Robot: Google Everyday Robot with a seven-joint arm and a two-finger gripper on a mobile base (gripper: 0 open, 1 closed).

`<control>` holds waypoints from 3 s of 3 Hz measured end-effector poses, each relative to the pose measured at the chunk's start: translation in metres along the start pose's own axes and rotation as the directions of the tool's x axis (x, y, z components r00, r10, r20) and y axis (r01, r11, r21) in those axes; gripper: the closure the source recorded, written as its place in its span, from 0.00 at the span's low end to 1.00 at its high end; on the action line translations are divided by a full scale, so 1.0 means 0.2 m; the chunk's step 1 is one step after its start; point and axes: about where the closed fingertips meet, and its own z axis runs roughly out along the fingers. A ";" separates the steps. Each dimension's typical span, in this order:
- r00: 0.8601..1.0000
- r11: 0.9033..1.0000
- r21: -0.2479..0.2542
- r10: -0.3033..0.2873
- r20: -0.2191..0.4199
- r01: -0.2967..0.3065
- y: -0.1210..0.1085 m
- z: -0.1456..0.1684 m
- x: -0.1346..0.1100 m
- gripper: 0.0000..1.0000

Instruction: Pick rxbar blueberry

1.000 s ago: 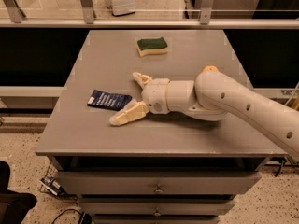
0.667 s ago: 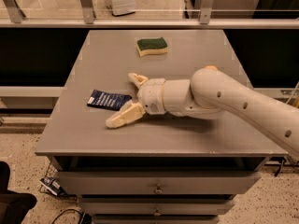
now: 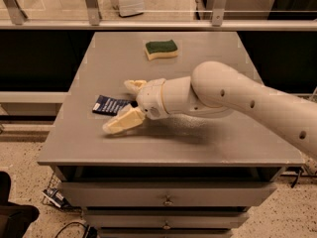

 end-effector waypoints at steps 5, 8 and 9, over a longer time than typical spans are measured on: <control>0.998 0.998 -0.064 0.026 -0.052 -0.030 0.06 0.08 0.01 1.00; 0.991 0.989 -0.063 -0.134 -0.013 0.133 0.04 -0.33 -0.49 1.00; 0.979 0.979 -0.049 -0.201 -0.028 0.200 0.04 -0.46 -0.69 1.00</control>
Offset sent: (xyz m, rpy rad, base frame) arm -0.0061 0.0097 -0.0143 -0.0416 0.0894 0.0281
